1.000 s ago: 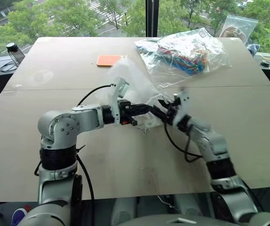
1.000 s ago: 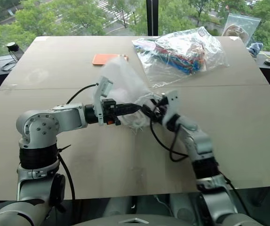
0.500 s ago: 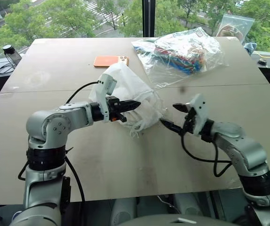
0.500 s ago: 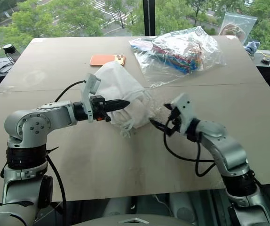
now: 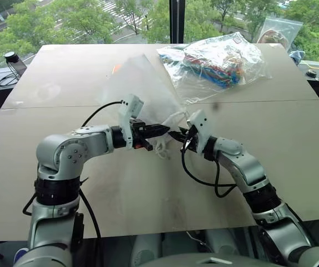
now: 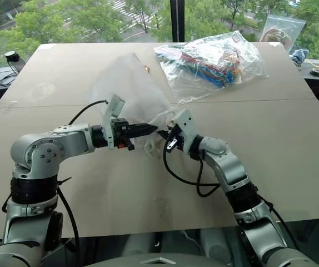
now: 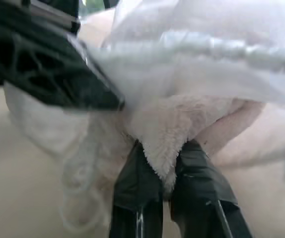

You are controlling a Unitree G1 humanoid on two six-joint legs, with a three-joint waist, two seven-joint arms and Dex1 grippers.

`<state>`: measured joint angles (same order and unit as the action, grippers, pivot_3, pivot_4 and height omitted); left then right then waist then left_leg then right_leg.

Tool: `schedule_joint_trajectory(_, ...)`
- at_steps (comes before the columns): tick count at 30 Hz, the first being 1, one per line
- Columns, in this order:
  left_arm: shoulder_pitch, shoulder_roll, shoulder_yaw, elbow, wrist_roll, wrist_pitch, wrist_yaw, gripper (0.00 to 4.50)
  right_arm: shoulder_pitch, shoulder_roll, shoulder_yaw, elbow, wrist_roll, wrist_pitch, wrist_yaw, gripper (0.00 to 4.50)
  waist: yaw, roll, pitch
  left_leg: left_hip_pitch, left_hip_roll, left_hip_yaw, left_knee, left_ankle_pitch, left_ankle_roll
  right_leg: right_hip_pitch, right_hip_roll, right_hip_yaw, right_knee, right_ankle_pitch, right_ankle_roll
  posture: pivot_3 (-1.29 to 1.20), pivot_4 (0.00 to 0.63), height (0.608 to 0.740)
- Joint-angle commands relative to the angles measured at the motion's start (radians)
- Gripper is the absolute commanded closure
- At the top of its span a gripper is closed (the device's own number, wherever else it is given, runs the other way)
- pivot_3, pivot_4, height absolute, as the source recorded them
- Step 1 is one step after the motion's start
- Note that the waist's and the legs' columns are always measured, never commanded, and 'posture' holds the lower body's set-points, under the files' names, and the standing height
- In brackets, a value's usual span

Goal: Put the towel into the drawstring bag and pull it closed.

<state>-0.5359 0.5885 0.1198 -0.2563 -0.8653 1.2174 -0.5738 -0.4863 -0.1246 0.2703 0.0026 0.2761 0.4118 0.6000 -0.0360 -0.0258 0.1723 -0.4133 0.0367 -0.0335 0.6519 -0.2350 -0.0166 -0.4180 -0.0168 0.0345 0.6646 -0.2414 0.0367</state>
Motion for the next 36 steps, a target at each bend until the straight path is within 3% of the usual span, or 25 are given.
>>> schedule_joint_trajectory(1,0.002,0.005,0.032,-0.043,-0.027,0.010,0.006,4.50,-0.018,0.049,-0.029,-0.014,0.045,-0.041,0.025,4.46,-0.001,0.000,0.000,0.000,0.000,0.000,0.000,0.000,0.000,0.000,0.000,0.000,0.000,0.000,0.000,0.00,0.150,0.740)
schedule_joint_trajectory(9,-0.012,-0.002,0.044,-0.070,-0.079,0.058,0.016,4.50,-0.111,0.193,0.000,0.327,-0.060,-0.303,0.034,4.46,-0.005,0.000,0.000,0.001,0.000,0.000,0.000,0.000,0.000,0.000,0.000,0.000,0.000,0.000,0.000,0.00,0.150,0.740)
schedule_joint_trajectory(14,0.011,0.044,0.031,-0.071,-0.038,0.018,-0.010,4.50,-0.068,0.155,0.001,0.318,-0.108,-0.354,0.032,4.46,-0.001,0.000,0.000,0.000,-0.001,0.000,0.000,0.000,0.000,0.000,-0.001,0.000,0.000,0.000,0.000,0.00,0.150,0.740)
schedule_joint_trajectory(21,0.028,0.110,-0.013,-0.040,0.046,-0.102,-0.096,4.50,0.096,-0.053,0.007,-0.076,-0.074,-0.147,0.111,1.50,0.000,0.001,0.000,0.000,0.000,0.000,0.000,0.000,0.000,0.000,-0.001,0.000,0.000,0.000,0.000,0.00,0.150,0.740)
schedule_joint_trajectory(27,0.026,0.126,-0.034,-0.004,0.088,-0.153,-0.148,4.50,0.133,-0.153,-0.084,-0.277,-0.021,0.070,0.045,1.50,-0.003,0.001,0.000,0.001,0.000,0.000,0.000,0.000,0.000,0.000,0.001,0.000,0.001,0.000,0.000,0.00,0.150,0.740)
schedule_joint_trajectory(30,0.023,0.129,-0.037,0.000,0.098,-0.166,-0.163,4.50,0.081,-0.161,-0.112,-0.207,-0.102,0.070,-0.052,1.50,-0.003,0.001,0.000,0.001,0.000,0.001,0.000,0.000,0.000,0.000,0.000,0.001,0.001,0.000,0.000,0.00,0.150,0.740)
schedule_joint_trajectory(36,0.023,0.131,-0.032,0.003,0.112,-0.179,-0.173,4.50,0.015,-0.145,-0.077,-0.078,-0.165,0.027,-0.083,1.50,-0.002,0.001,0.000,0.001,0.000,0.001,0.000,0.000,0.000,0.000,0.000,0.001,0.000,0.000,0.000,0.00,0.150,0.740)
